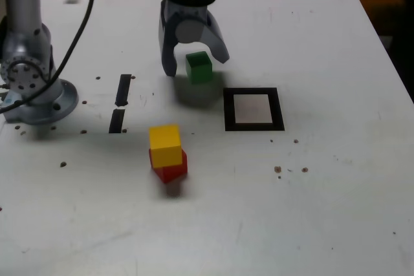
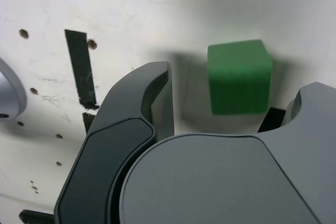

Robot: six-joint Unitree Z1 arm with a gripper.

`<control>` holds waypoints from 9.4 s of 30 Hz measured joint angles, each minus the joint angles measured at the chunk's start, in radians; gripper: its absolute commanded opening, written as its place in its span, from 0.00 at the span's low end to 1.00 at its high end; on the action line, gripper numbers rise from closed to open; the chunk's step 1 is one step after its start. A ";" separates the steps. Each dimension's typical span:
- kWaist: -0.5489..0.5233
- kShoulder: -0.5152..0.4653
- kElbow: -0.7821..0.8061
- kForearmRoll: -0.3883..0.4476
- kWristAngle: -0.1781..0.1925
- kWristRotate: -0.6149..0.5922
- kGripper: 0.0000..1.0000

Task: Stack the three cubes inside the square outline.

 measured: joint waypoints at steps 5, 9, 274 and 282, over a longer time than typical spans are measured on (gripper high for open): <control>-0.042 -0.080 -0.007 0.066 0.012 -0.033 0.87; -0.113 -0.138 -0.022 0.141 0.015 -0.077 0.87; -0.831 0.025 0.132 -0.274 -0.174 -0.283 0.85; -0.813 0.040 0.141 -0.295 -0.175 -0.272 0.85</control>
